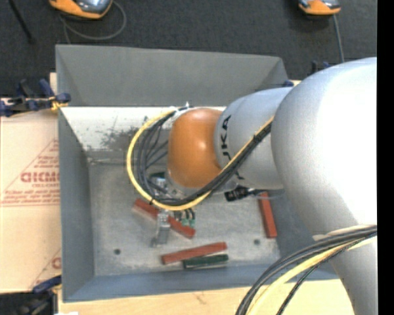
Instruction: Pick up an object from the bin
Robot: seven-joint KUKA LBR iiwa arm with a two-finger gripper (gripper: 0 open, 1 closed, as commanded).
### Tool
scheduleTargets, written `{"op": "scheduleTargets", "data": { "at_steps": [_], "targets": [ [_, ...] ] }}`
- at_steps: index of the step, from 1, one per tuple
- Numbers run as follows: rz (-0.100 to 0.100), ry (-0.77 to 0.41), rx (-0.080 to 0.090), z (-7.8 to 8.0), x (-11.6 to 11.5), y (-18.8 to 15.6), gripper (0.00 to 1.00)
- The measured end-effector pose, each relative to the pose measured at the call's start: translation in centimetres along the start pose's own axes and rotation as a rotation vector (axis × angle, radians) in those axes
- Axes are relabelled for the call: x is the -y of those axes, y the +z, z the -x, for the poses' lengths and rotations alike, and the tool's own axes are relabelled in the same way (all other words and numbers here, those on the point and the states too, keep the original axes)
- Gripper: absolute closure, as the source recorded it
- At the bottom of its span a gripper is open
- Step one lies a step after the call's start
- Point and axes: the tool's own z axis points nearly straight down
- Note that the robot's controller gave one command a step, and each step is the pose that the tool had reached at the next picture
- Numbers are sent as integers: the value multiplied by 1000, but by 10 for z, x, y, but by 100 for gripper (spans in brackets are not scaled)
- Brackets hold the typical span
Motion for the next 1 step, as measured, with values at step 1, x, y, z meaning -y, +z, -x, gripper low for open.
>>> {"op": "scheduleTargets", "data": {
  "at_steps": [1],
  "targets": [
    [2, 1, 7, 1, 0, 0, 0]
  ]
}}
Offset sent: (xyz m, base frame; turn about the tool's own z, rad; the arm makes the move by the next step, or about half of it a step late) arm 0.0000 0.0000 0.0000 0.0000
